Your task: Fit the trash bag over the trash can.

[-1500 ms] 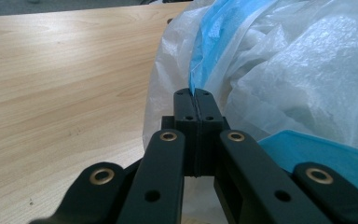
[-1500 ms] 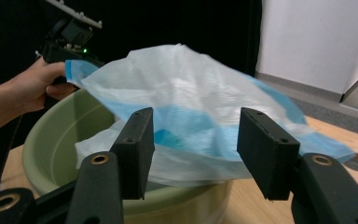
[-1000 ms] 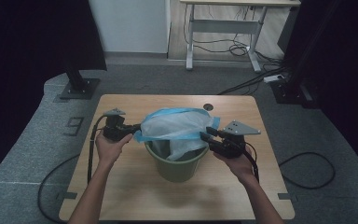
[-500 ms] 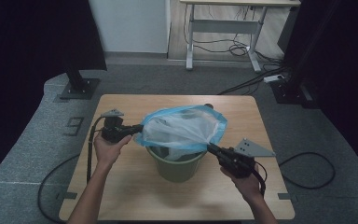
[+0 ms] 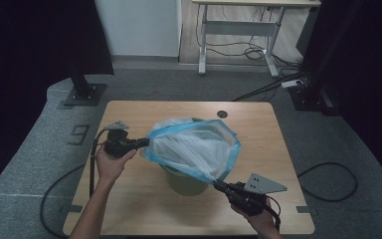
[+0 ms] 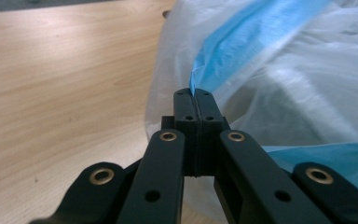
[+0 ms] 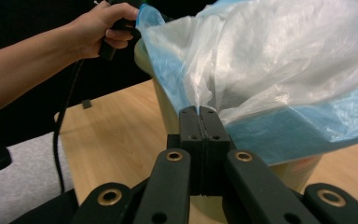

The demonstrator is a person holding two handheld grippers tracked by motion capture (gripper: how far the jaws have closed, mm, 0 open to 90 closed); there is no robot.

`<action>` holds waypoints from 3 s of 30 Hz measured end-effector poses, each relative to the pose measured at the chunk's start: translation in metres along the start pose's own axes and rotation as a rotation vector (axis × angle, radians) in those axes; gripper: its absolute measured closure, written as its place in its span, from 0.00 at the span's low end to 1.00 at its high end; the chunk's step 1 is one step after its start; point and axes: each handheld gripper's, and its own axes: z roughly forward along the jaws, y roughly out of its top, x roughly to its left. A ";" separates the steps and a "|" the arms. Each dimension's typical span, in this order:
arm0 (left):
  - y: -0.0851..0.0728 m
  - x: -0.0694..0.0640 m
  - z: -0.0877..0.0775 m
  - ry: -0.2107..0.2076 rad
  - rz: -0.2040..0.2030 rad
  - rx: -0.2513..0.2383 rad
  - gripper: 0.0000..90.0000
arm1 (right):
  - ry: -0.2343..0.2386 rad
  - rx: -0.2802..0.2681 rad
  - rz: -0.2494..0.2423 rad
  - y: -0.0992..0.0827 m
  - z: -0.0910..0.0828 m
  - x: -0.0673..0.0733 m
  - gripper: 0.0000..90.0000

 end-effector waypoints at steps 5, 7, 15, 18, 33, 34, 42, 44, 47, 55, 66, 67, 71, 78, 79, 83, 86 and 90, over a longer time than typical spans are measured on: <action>-0.008 0.004 -0.004 0.000 -0.011 0.003 1.00 | 0.041 0.014 0.013 -0.008 0.003 0.004 0.99; -0.009 0.005 -0.005 0.000 -0.013 0.002 1.00 | 0.053 0.014 -0.007 -0.007 0.004 0.007 0.99; -0.011 0.004 -0.006 -0.005 -0.010 0.005 1.00 | 0.051 0.084 -0.064 -0.021 0.015 0.015 0.99; -0.013 0.004 -0.005 -0.006 -0.011 0.012 1.00 | 0.021 0.100 -0.045 -0.030 0.019 0.005 0.99; -0.010 0.003 -0.002 -0.006 -0.005 0.005 1.00 | -0.034 0.083 -0.043 -0.045 0.009 -0.004 0.73; -0.010 0.003 -0.002 -0.006 -0.005 0.004 1.00 | -0.042 0.064 -0.045 -0.041 0.001 -0.002 0.71; -0.011 0.000 -0.001 -0.011 -0.001 -0.010 1.00 | -0.112 -0.033 -0.049 -0.010 -0.045 -0.004 0.63; -0.011 0.000 -0.002 -0.012 0.001 -0.011 1.00 | -0.142 -0.047 -0.053 -0.003 -0.050 -0.009 0.61; -0.009 0.000 -0.002 -0.012 0.000 -0.011 1.00 | -0.198 -0.053 -0.039 0.011 -0.051 -0.018 0.60; -0.007 0.001 -0.002 -0.009 0.001 -0.016 1.00 | -0.257 -0.046 -0.017 0.046 -0.028 -0.049 0.56; -0.002 0.007 0.000 0.003 -0.005 -0.032 1.00 | -0.322 0.001 -0.013 0.066 0.025 -0.073 0.97; -0.002 0.008 0.000 0.006 -0.007 -0.034 1.00 | -0.334 0.002 -0.014 0.067 0.028 -0.077 0.98; 0.001 0.013 0.002 0.018 -0.017 -0.040 1.00 | -0.324 -0.026 0.042 0.069 0.037 -0.093 0.98; 0.007 0.017 0.009 0.045 -0.016 -0.037 1.00 | -0.354 -0.023 0.131 0.067 0.054 -0.119 0.98; 0.008 0.017 0.010 0.051 -0.011 -0.035 1.00 | -0.358 -0.019 0.137 0.066 0.057 -0.122 0.98; 0.010 0.019 0.015 0.061 -0.013 -0.035 1.00 | -0.384 0.011 0.139 0.063 0.066 -0.132 0.98; 0.010 0.023 0.022 0.068 -0.019 -0.011 1.00 | -0.396 0.045 0.177 0.055 0.074 -0.143 0.98; 0.010 0.026 0.027 0.060 -0.027 0.001 1.00 | -0.386 0.075 0.215 0.042 0.087 -0.148 0.98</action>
